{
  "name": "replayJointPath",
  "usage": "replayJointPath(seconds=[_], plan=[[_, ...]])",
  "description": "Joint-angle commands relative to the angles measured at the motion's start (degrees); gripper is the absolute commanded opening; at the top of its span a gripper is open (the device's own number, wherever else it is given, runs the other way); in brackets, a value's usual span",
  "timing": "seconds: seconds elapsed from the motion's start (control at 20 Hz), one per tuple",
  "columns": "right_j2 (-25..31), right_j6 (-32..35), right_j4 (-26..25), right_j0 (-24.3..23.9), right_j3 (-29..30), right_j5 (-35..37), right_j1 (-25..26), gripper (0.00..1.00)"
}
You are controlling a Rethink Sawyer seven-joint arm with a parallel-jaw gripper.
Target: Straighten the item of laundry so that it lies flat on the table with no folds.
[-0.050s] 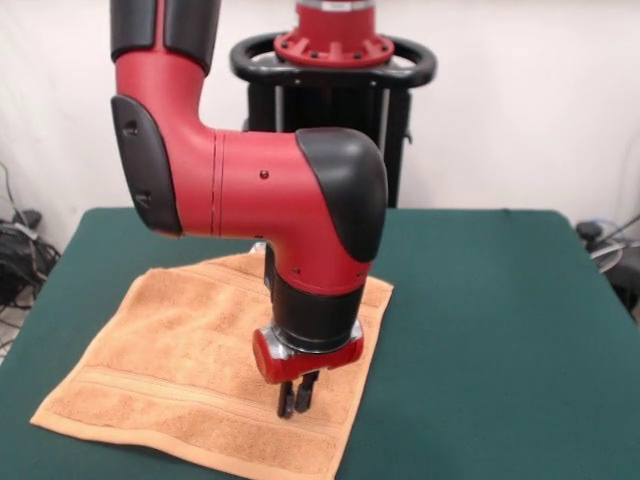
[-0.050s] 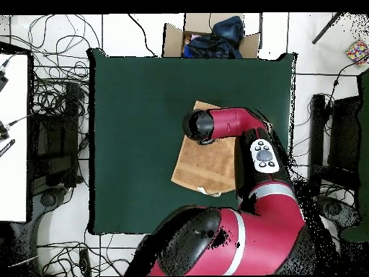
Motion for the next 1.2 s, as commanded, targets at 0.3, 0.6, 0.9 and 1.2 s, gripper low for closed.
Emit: replayJointPath(seconds=[0.3, 0.6, 0.9, 1.2], plan=[[-1.88, 16.04, 1.43, 1.17, 2.24, -13.64, 9.52, 0.0], [-3.82, 15.93, 3.07, 2.4, 1.34, -14.19, 9.67, 1.0], [-3.53, 13.64, 4.58, 2.22, 1.72, -11.04, 8.82, 1.0], [-2.71, 10.35, 5.16, 1.58, 2.02, -8.02, 7.72, 1.0]])
